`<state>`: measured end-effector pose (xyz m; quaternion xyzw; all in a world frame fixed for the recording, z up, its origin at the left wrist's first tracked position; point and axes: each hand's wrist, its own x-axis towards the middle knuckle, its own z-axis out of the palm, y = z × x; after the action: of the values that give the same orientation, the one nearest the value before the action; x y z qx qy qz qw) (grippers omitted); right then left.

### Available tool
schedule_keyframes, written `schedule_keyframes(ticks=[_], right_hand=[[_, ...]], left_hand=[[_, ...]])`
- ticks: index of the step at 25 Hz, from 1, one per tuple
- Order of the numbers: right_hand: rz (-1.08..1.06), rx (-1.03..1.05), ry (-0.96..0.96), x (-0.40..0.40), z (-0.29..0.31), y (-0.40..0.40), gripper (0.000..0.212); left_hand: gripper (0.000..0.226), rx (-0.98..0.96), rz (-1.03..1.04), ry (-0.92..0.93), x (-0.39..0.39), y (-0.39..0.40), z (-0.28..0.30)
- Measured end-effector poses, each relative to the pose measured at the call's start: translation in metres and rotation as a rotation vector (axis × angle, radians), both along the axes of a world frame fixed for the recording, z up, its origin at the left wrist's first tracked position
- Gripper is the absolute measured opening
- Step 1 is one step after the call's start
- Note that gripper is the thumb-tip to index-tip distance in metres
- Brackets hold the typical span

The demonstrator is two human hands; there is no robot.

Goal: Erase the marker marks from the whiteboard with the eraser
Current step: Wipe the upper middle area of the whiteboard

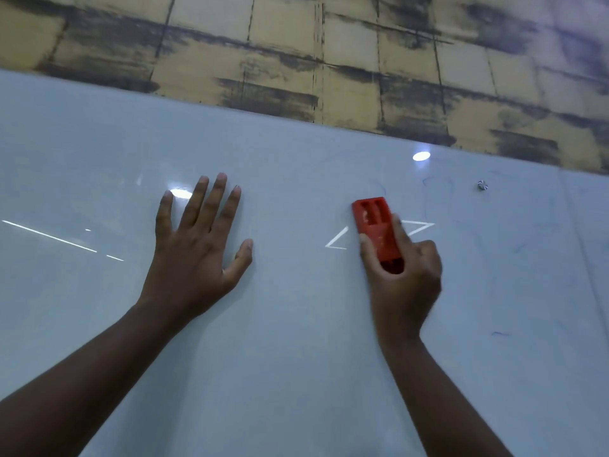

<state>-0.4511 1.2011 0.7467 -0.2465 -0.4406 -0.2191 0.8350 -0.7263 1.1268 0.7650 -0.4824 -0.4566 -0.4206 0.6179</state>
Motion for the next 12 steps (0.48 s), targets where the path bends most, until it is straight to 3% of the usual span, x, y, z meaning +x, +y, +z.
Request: schedule_keyframes(ticks=[5, 8, 12], right_hand=[[-0.198, 0.198, -0.547, -0.051, -0.024, -0.023, 0.057], [-0.334, 0.267, -0.606, -0.043, -0.011, -0.021, 0.056], [-0.344, 0.248, -0.546, -0.031, 0.026, -0.012, 0.055]], left_hand=[[0.076, -0.023, -0.022, 0.009, -0.002, -0.002, -0.001], [0.075, -0.02, -0.033, 0.017, -0.002, -0.002, -0.002], [0.075, -0.015, -0.046, 0.002, -0.002, -0.003, -0.003]])
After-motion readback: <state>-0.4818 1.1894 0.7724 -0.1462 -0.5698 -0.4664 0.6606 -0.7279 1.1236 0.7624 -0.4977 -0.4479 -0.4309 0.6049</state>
